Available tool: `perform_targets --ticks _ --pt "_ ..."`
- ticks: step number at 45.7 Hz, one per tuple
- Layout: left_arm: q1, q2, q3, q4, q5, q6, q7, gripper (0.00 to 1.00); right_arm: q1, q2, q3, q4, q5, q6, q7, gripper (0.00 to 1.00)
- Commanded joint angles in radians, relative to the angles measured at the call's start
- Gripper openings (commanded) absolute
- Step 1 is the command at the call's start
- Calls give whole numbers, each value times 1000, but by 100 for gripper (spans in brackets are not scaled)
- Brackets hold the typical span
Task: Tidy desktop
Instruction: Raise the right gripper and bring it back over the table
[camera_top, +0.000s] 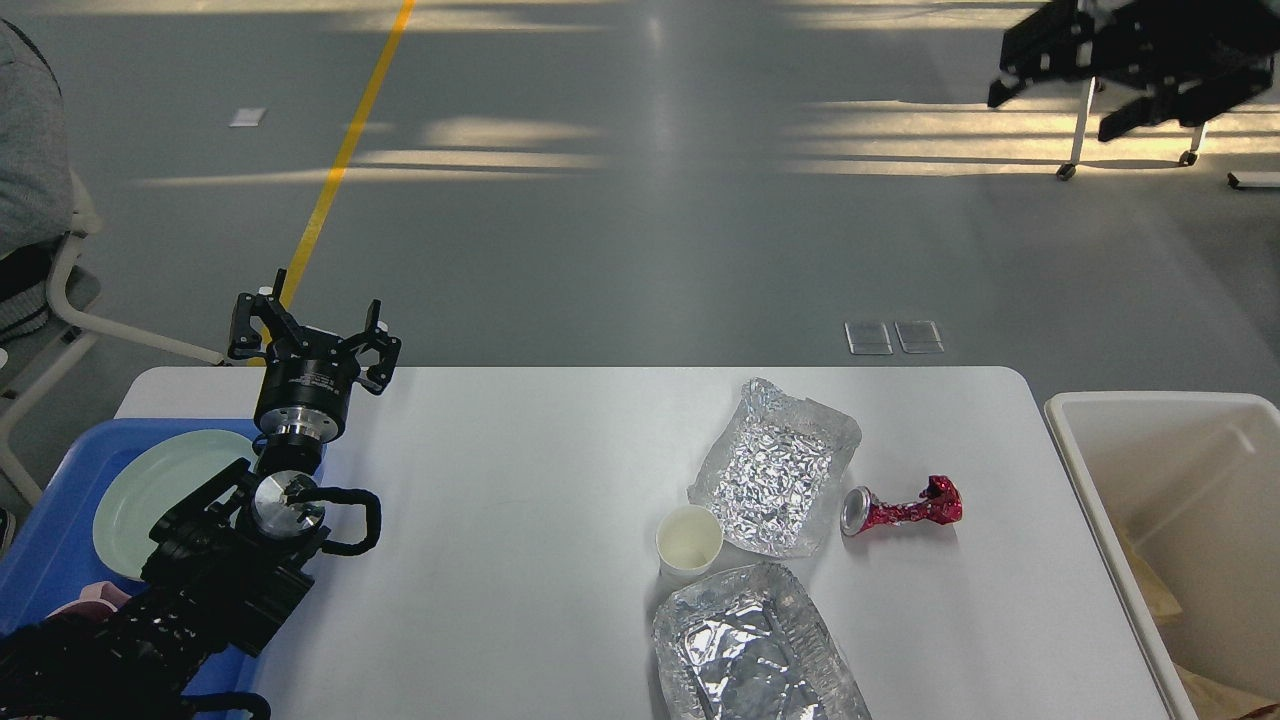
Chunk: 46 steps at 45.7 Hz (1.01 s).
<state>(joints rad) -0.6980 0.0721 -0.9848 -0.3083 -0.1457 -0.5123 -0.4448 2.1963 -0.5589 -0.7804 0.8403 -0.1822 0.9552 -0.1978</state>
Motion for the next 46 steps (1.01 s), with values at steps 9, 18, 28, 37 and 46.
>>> perform_targets --ticks 9,18,28,37,46 --pt "0 0 0 0 0 0 0 100 246 -3 147 5 115 5 0 100" --pt "0 0 0 0 0 0 0 100 258 5 188 5 119 5 -2 100" --pt "0 0 0 0 0 0 0 100 137 13 181 5 113 5 -2 100" --pt "0 0 0 0 0 0 0 100 -7 37 181 -1 106 5 -2 100" --pt "0 0 0 0 0 0 0 100 -165 74 178 -14 52 5 0 100"
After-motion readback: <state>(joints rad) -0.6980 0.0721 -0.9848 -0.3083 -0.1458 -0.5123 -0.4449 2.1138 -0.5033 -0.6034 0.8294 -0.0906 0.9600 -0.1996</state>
